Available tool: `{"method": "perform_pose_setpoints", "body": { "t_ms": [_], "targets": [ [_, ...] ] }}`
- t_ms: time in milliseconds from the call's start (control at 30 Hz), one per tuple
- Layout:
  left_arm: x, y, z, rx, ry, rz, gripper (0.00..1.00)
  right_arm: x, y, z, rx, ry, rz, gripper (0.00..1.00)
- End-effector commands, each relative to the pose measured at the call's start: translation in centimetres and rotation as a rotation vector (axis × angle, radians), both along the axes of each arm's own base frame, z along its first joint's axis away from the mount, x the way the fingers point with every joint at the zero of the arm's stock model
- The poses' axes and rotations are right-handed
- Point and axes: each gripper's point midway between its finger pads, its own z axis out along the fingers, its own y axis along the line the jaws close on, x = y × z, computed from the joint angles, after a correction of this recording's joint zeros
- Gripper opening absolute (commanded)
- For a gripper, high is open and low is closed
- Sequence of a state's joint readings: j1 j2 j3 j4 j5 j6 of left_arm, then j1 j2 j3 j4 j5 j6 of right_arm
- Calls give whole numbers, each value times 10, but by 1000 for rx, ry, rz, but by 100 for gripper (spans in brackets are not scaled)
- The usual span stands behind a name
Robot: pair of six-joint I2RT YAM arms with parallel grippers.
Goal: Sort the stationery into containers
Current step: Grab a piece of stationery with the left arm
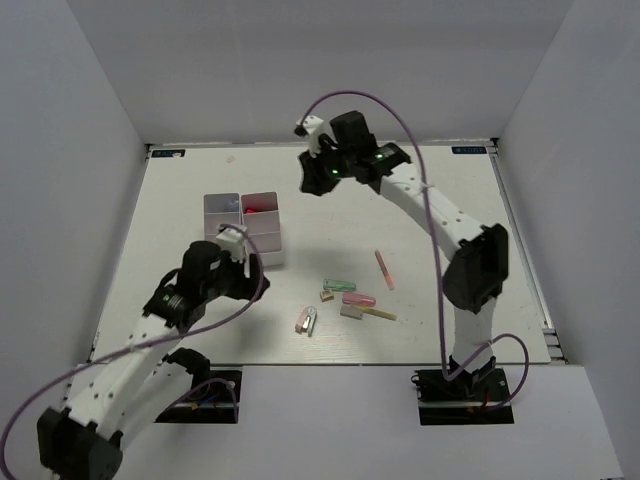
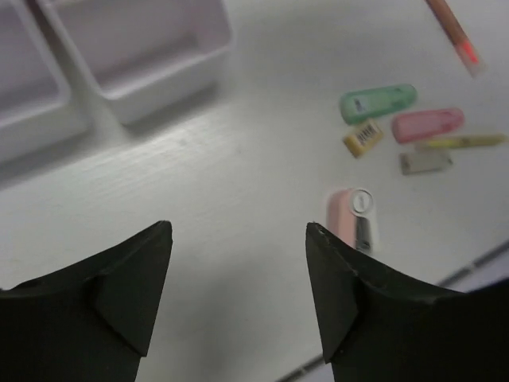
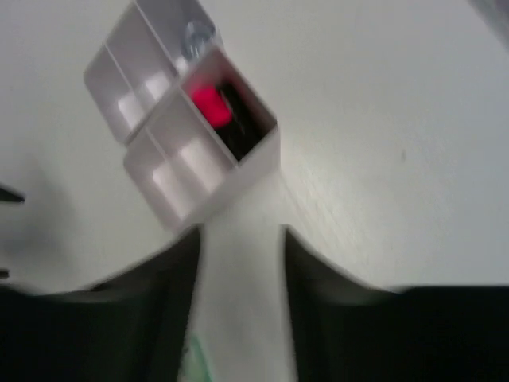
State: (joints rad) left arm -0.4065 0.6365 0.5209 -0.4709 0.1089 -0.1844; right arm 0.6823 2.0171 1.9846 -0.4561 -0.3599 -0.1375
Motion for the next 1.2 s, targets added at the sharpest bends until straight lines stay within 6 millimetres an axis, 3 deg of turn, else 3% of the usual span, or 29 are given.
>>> {"method": "perform_pose_setpoints", "body": {
  "t_ms": [0,33,67,100,133,167,200,233,300,333,400,533,833,1000,1167],
  "targets": [
    [-23,-56,24,-130,182,-219,81,-44,-100,-35,-283,239,-124,25],
    [-24,-61,8,-84,249,-221,83,-47,-115,-44,-339,272,-160,2],
    [-36,-74,8,-57,255,-277,88,-61,-137,-55,-423,351,-178,0],
    [-22,-71,16,-11,203,-199,91,-70,-162,-63,-473,440,-217,0],
    [-29,-81,8,38,225,-227,93,-73,-171,-70,-496,476,-237,0],
    [-33,-87,12,72,225,-218,94,-92,-189,-84,-528,564,-241,35],
    [-40,-88,9,99,261,-218,94,-94,-197,-88,-515,590,-243,52],
    [-39,-101,7,161,267,-213,94,-111,-203,-94,-498,637,-234,61],
    [-44,-109,0,211,278,-219,95,-112,-209,-100,-426,601,-258,90],
    [-50,-108,-20,297,294,-221,96,-125,-220,-105,-416,605,-265,90],
    [-52,-107,-41,369,299,-219,96,-130,-222,-107,-356,538,-279,90],
    [-54,-113,-62,419,310,-237,98,-136,-225,-106,-276,540,-288,90],
    [-40,-140,-81,421,318,-234,98,-140,-232,-98,-204,547,-292,90],
    [-45,-154,-95,394,349,-251,97,-138,-236,-96,-181,557,-303,90],
    [-46,-148,-106,426,366,-224,89,-137,-238,-95,-162,570,-310,90]
  ]
}}
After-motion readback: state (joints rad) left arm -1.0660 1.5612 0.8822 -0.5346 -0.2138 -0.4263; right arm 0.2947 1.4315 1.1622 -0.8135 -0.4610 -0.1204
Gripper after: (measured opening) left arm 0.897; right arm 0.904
